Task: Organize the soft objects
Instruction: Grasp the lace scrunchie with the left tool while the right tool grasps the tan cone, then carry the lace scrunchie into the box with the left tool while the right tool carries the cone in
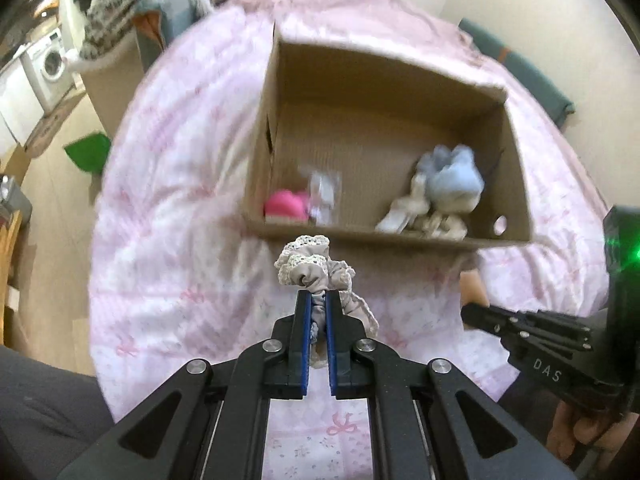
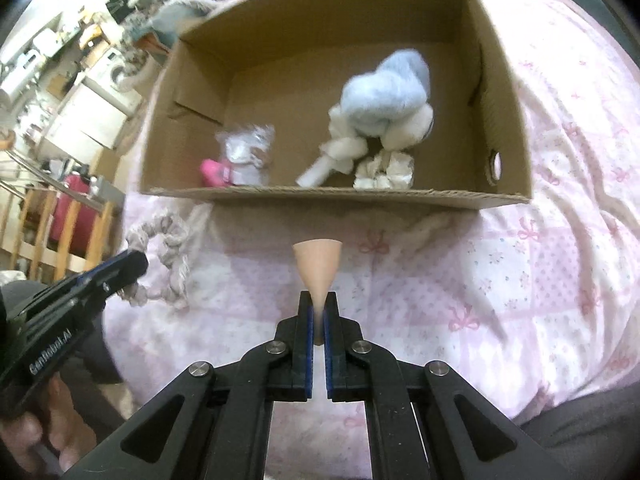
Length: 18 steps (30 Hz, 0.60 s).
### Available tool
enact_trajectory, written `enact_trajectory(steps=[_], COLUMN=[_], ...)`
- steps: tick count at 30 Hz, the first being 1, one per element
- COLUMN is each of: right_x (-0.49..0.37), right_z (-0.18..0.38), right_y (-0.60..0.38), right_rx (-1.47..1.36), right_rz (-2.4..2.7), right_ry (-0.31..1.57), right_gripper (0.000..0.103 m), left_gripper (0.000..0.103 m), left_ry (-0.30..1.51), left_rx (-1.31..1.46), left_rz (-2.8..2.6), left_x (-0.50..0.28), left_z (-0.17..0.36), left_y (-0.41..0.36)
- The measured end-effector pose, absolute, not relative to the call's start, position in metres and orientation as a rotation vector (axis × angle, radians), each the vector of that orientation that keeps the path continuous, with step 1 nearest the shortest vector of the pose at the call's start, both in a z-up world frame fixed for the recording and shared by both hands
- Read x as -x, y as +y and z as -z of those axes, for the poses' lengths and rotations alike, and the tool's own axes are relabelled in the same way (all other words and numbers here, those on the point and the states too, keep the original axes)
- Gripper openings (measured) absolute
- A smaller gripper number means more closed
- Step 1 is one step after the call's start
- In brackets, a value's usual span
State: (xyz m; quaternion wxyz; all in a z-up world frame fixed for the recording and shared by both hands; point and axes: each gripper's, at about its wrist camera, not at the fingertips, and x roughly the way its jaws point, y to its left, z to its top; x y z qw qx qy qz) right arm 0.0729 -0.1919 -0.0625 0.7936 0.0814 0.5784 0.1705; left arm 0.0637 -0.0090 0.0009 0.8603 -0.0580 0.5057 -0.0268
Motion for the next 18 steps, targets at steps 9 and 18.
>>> enact_trajectory(steps=[9,18], right_x=[-0.06,-0.082], right_z=[0.02,-0.021], right_y=[-0.2,-0.21], right_rx=[-0.211,-0.201], right_rz=[-0.436,-0.437], right_ry=[1.116,0.979], right_gripper=[0.006,0.006], left_gripper=[0.007,0.007], left_ry=[0.956,0.881], left_rx=[0.125,0.107], left_rz=[0.07,0.061], left_x=[-0.058,-0.092], left_z=[-0.044,-0.072], left_y=[0.003,0.006])
